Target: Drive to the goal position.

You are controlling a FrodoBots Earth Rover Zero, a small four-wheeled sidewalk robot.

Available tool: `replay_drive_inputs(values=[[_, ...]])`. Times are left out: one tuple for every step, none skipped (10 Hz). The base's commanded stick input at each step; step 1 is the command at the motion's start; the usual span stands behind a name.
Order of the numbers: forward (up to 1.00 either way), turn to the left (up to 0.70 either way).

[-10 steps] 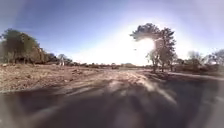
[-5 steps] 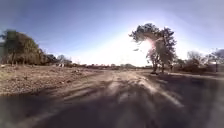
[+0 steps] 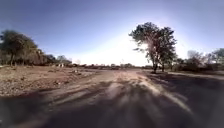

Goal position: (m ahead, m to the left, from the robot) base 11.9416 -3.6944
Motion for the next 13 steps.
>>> replay_drive_inputs(values=[[0.50, 0.00], [0.50, 0.00], [0.50, 0.00], [0.50, 0.00], [0.50, 0.00], [0.50, 0.00], [0.50, 0.00], [0.50, 0.00], [0.50, 0.00], [0.50, 0.00], [0.50, 0.00], [0.50, 0.00], [0.50, 0.00]])
